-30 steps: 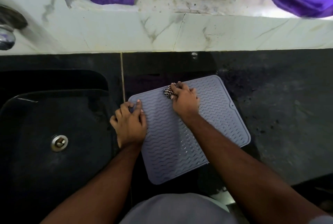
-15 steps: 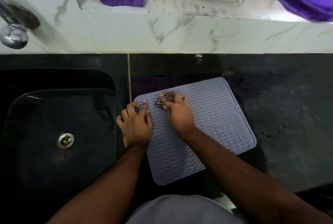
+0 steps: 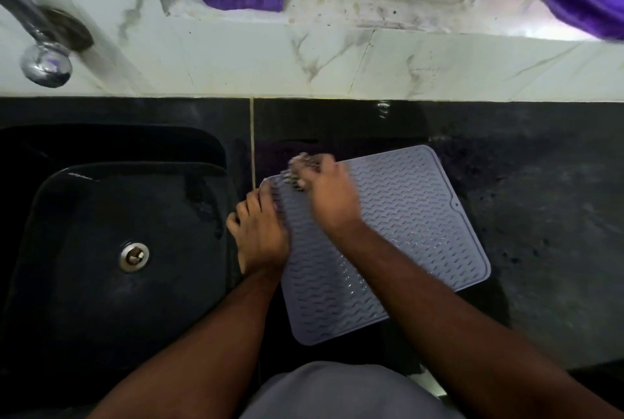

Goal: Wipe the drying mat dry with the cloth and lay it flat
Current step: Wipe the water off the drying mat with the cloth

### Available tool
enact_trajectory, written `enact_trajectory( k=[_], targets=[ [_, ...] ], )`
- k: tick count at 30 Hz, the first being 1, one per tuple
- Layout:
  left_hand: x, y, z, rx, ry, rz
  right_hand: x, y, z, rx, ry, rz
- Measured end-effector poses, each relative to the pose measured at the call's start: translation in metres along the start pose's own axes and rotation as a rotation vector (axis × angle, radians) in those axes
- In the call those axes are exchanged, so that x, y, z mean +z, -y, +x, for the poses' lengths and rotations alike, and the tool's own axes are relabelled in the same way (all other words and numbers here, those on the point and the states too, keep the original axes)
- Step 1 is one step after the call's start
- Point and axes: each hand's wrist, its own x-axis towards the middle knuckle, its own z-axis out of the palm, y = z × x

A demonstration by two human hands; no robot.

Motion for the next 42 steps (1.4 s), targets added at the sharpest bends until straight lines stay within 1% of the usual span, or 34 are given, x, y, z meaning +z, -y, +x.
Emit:
enact_trajectory(
  k=[2, 4, 7, 9, 11, 13, 17, 20, 21, 22, 23, 26, 27, 29, 31, 33, 36, 38, 40, 42],
  targets=[
    [0.001, 0.001, 0.001, -0.004, 0.005, 0.006, 0.017, 0.028, -0.01, -0.072, 0.07, -0.015],
    [0.001, 0.001, 0.0, -0.017, -0.005, 0.015, 0.027, 0.035, -0.014, -0.08, 0.094, -0.082],
    [-0.003, -0.001, -0.002, -0.007, 0.01, 0.039, 0.017, 0.009, -0.011, -0.185, 0.053, -0.208],
    [-0.008, -0.002, -0.003, 0.034, 0.039, 0.057, 0.007, -0.02, -0.011, -0.193, 0.042, -0.281],
    [-0.008, 0.001, -0.005, 0.077, 0.067, 0.074, -0.003, -0.054, -0.012, -0.133, 0.014, -0.329],
    [-0.006, 0.004, -0.003, 0.09, 0.061, 0.075, -0.009, -0.091, -0.012, -0.056, -0.002, -0.373],
    [-0.004, 0.003, -0.003, 0.108, 0.047, 0.088, -0.029, -0.168, -0.011, 0.168, -0.04, -0.423],
    [-0.004, 0.003, -0.004, 0.106, 0.037, 0.054, -0.041, -0.198, -0.004, 0.388, -0.041, -0.338],
    [-0.004, 0.003, -0.005, 0.104, 0.036, 0.04, -0.042, -0.198, -0.001, 0.41, -0.054, -0.299],
    [-0.004, 0.003, -0.004, 0.1, 0.037, 0.026, -0.042, -0.191, 0.0, 0.381, -0.08, -0.267],
    [-0.005, 0.003, -0.004, 0.09, 0.038, 0.017, -0.04, -0.18, -0.001, 0.313, -0.089, -0.229],
    [-0.005, 0.002, -0.004, 0.079, 0.037, 0.016, -0.022, -0.152, -0.022, 0.038, 0.006, -0.169],
    [-0.006, 0.002, -0.005, 0.079, 0.038, 0.015, -0.016, -0.148, -0.029, 0.007, 0.031, -0.186],
    [-0.007, 0.003, -0.006, 0.081, 0.026, 0.024, -0.015, -0.158, -0.035, 0.059, 0.023, -0.278],
    [-0.006, 0.002, -0.005, 0.091, 0.016, 0.03, -0.026, -0.184, -0.031, 0.11, 0.002, -0.359],
    [-0.006, 0.001, -0.006, 0.092, 0.011, 0.022, -0.038, -0.212, -0.029, 0.216, -0.031, -0.394],
    [-0.005, -0.001, -0.006, 0.09, 0.003, 0.032, -0.053, -0.24, -0.021, 0.334, -0.012, -0.402],
    [-0.006, 0.0, -0.006, 0.07, 0.016, 0.021, -0.057, -0.243, -0.013, 0.415, -0.036, -0.312],
    [-0.007, -0.002, -0.008, 0.057, 0.024, 0.03, -0.054, -0.239, -0.013, 0.383, -0.058, -0.168],
    [-0.008, -0.002, -0.006, 0.061, 0.033, 0.047, -0.042, -0.237, -0.025, 0.246, -0.044, -0.106]
  ],
)
